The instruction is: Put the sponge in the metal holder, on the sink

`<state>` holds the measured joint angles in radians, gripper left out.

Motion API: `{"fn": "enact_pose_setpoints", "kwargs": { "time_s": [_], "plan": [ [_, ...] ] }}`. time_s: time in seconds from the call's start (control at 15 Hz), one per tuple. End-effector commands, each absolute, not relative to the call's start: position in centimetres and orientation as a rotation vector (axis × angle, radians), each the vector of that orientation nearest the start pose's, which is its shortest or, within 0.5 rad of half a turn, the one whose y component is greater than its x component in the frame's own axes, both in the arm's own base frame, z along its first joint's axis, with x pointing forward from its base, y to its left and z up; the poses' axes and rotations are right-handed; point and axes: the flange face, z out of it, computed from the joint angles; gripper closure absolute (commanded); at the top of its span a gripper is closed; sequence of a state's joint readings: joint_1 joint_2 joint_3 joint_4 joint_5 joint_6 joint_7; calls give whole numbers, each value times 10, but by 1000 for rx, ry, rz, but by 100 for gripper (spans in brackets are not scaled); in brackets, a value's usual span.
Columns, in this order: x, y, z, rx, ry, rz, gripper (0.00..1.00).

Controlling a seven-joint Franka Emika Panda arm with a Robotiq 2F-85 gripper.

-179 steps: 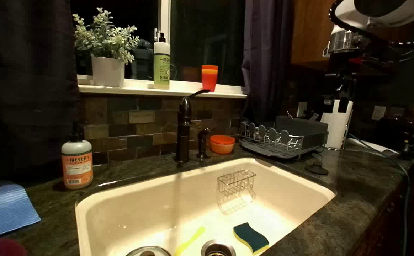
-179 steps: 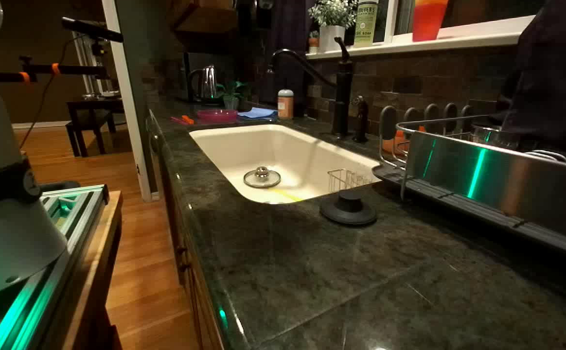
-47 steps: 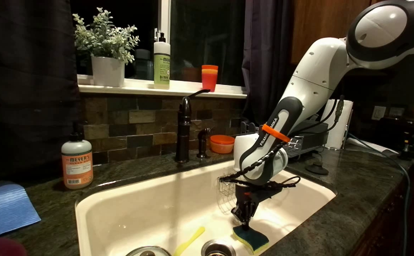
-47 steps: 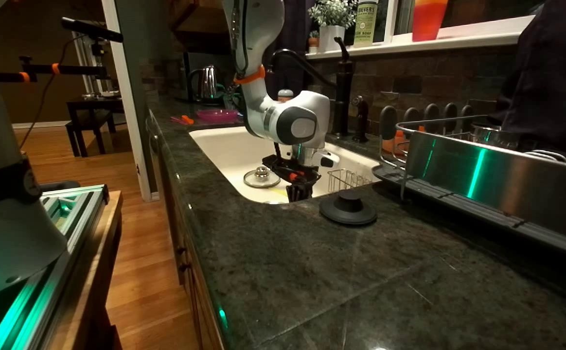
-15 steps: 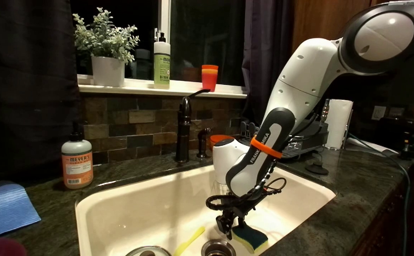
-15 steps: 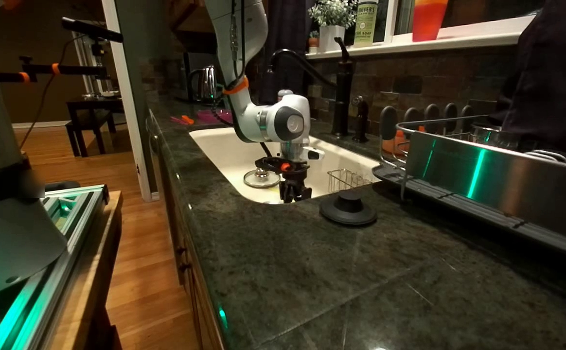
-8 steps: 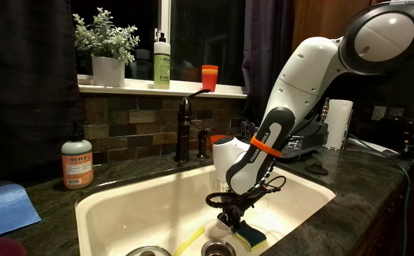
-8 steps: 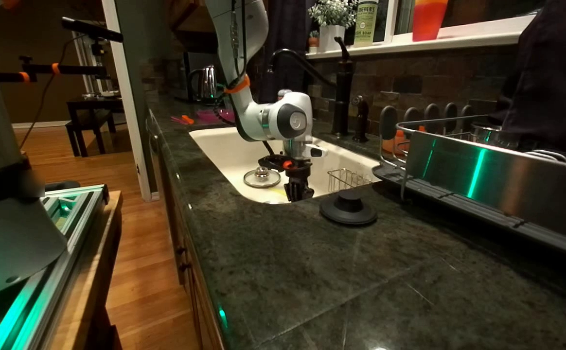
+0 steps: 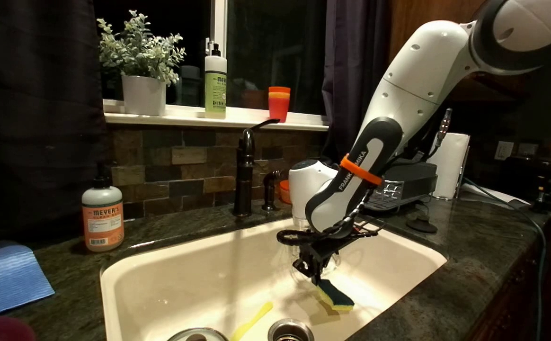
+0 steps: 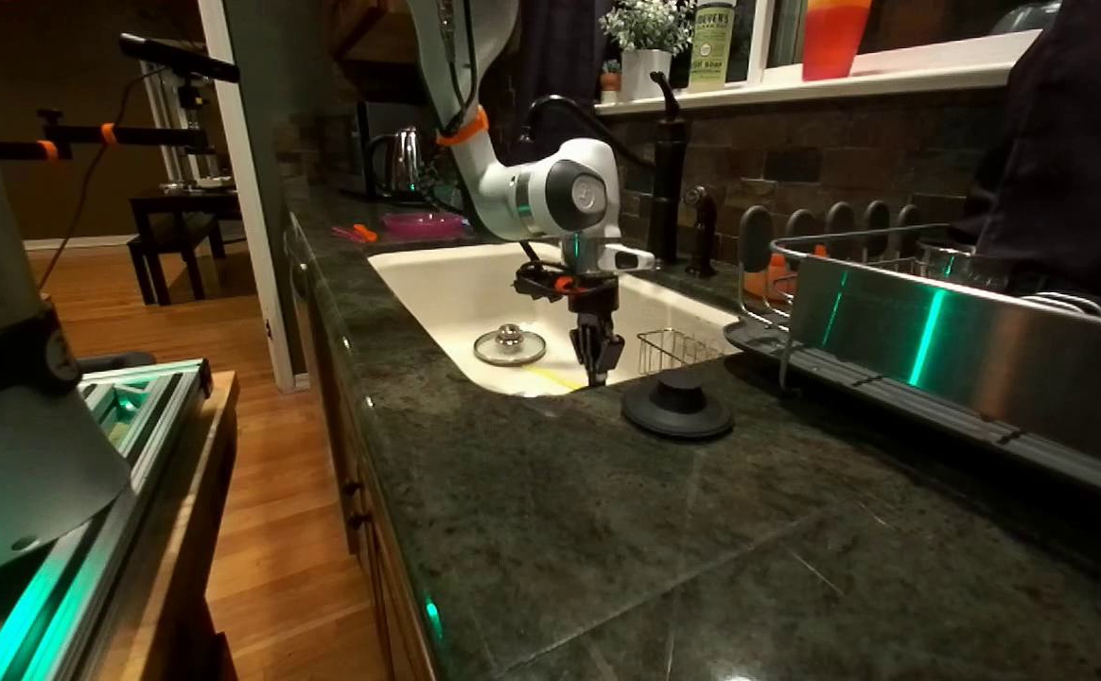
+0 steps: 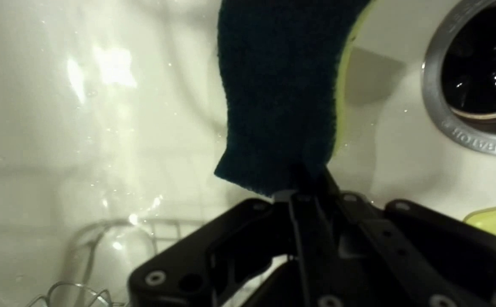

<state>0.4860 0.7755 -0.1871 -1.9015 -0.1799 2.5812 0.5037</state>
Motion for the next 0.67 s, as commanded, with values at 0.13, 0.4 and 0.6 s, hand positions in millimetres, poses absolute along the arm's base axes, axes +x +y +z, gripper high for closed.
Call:
{"fn": "enact_pose_setpoints", "kwargs": {
  "time_s": [0.13, 0.4, 0.6],
  "plan": [
    [556, 170, 151, -3360, 330, 64, 98],
    [558, 164, 195, -3286, 562, -92, 98],
    [566, 157, 228, -3203, 651, -323, 98]
  ]
}}
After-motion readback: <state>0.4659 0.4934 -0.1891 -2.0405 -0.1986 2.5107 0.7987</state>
